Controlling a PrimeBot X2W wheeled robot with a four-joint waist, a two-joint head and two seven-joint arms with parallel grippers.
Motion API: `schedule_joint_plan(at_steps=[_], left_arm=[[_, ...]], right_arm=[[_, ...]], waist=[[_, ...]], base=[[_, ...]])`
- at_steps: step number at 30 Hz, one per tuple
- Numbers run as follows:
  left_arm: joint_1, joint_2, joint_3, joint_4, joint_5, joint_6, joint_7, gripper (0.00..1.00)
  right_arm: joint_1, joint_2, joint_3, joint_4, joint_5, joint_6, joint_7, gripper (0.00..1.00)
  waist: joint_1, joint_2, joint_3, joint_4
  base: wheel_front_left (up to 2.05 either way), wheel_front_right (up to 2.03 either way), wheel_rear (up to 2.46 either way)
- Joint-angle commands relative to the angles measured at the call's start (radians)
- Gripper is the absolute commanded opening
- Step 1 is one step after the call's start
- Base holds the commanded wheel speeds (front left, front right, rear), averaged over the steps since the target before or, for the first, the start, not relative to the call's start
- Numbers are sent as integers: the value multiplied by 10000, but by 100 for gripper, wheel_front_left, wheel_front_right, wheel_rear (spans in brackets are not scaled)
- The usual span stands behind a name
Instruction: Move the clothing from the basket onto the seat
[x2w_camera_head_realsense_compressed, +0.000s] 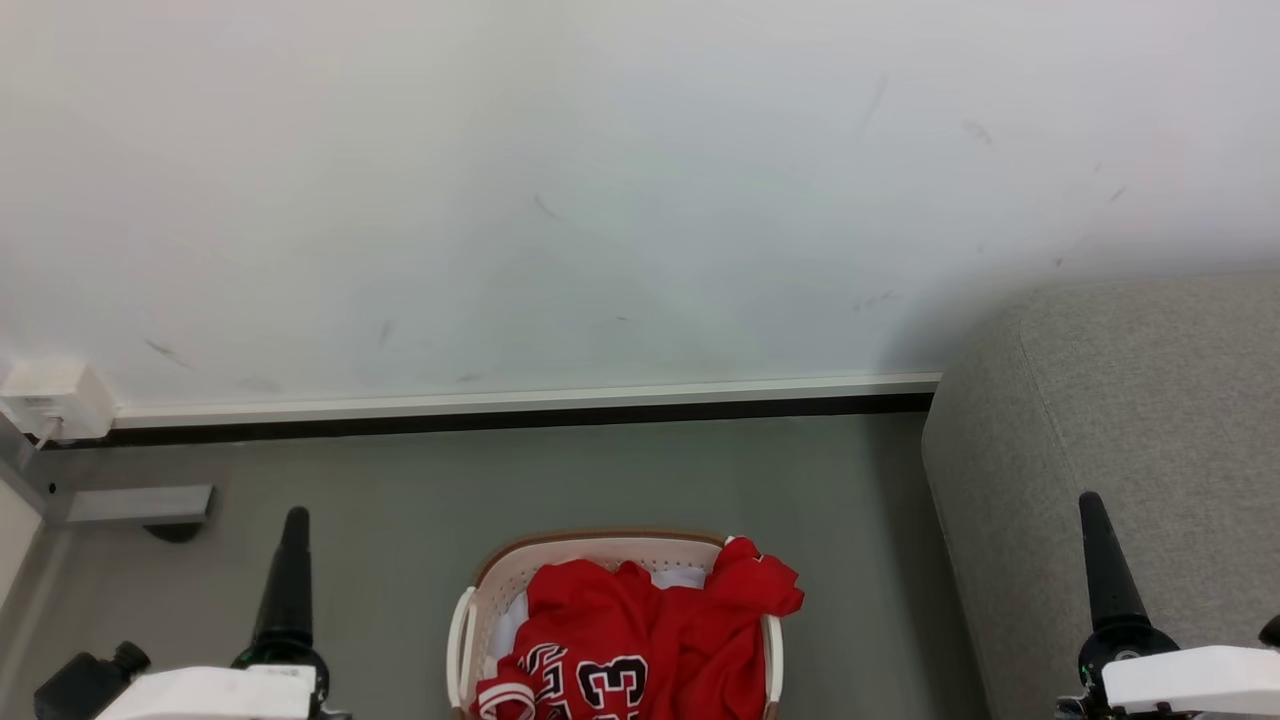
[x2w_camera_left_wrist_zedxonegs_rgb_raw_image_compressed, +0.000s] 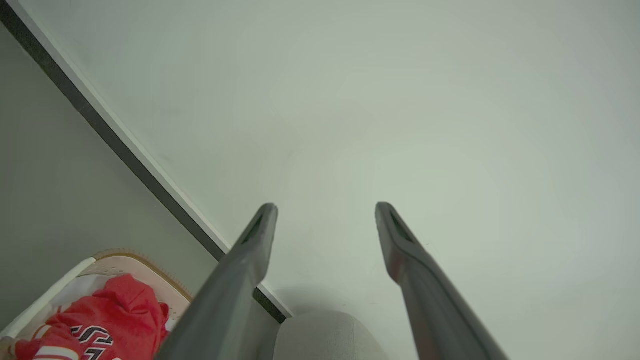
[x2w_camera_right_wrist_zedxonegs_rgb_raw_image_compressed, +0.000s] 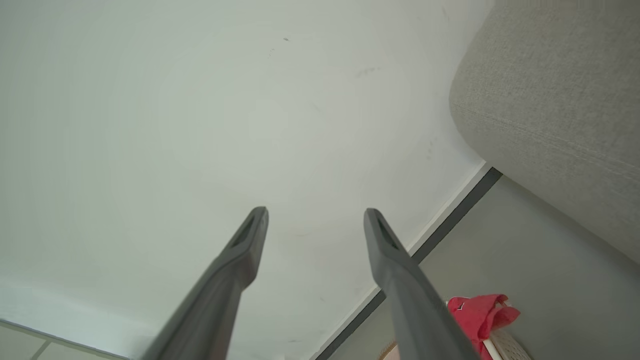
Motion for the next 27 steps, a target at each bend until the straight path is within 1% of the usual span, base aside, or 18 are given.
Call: schedule_joint_plan(at_steps=[1,2,9,17,21,27], left_arm=[[-100,80,48,-191,560,-40,-121,100],[-100,80,48,-191,560,-40,-121,100],[-49,87,3,-265,2187,-44,-363,100],[33,95,-264,-325,3952,116,-624,100],[64,102,-377,-368,4700,315,-755,100],[73,209,-467,-457,5513,533,-928,100]], right_arm=[[-281,-132,78,-215,-434,-6,-113,100],[-281,-132,78,-215,-434,-6,-113,100],[-294,-200,339,-222,-1977,-7,-354,100],[-362,-364,717,-157,-3686,-8,-619,100],[-363,-305,649,-175,-4456,-9,-748,100],[-361,-239,606,-263,-5346,-10,-924,100]], waist=[[0,-1,-3,-3],[0,-1,-3,-3],[0,-1,-7,-10],[-1,-1,1,-22],[-1,-1,2,-30],[-1,-1,4,-39]], base=[[0,0,0],[0,0,0],[0,0,0],[0,0,0],[0,0,0],[0,0,0]])
